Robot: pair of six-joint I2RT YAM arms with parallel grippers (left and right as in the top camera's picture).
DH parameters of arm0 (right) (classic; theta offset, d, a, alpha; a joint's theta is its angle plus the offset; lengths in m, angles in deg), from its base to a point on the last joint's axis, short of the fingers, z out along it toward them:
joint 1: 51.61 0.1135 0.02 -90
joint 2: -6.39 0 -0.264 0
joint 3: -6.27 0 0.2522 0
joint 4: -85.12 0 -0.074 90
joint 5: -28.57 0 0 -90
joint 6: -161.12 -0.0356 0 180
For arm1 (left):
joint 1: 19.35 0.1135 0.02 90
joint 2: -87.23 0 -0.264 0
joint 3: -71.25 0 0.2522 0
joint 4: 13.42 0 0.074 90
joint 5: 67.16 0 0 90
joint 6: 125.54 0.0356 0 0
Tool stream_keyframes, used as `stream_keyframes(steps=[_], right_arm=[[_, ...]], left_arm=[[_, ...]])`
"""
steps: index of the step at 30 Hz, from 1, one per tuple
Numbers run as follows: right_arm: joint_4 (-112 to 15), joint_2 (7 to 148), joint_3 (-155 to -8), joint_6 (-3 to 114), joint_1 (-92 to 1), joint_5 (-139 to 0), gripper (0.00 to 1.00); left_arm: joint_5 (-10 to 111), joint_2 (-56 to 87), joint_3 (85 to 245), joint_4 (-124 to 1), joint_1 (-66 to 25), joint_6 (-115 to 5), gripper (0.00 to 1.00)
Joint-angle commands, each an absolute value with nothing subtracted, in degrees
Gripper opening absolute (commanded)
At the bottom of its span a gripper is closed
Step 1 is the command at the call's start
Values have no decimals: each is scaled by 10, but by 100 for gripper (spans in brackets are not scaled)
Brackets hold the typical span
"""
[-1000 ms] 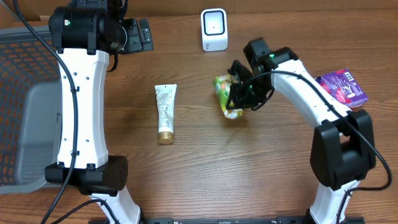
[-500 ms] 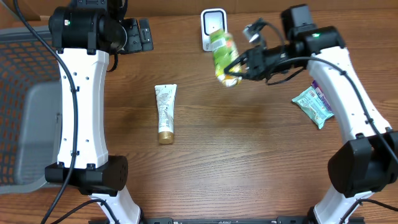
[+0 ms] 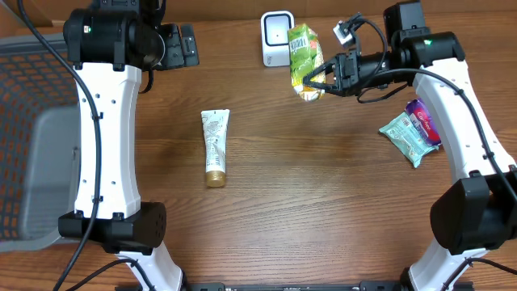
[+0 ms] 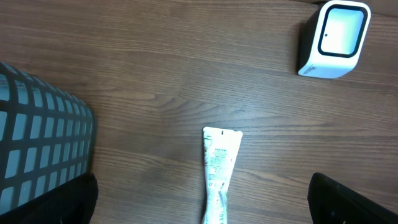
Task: Scan the item barcode
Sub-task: 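Lift the green tea pouch and hold it in front of the scanner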
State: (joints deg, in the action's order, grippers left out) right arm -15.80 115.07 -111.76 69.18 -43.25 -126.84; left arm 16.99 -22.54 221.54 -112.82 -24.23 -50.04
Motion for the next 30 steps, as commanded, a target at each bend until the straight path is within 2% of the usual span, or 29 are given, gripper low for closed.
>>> stream_keyframes(steps=[1, 8, 15, 18, 30], right_arm=[[-151, 1122, -1207, 659, -419, -1123, 6], [-166, 1123, -1327, 645, -316, -618, 4], [-250, 1175, -1317, 744, -225, -325, 4], [-313, 1219, -1317, 805, -219, -260, 4], [-527, 1376, -1317, 1007, -233, -247, 4]], left_arm=[[169, -228, 2218, -1126, -246, -499, 100], [169, -228, 2218, -1126, -246, -499, 99], [169, -228, 2218, -1126, -246, -499, 100], [169, -228, 2218, -1126, -246, -499, 99], [169, -228, 2218, -1126, -246, -499, 100]])
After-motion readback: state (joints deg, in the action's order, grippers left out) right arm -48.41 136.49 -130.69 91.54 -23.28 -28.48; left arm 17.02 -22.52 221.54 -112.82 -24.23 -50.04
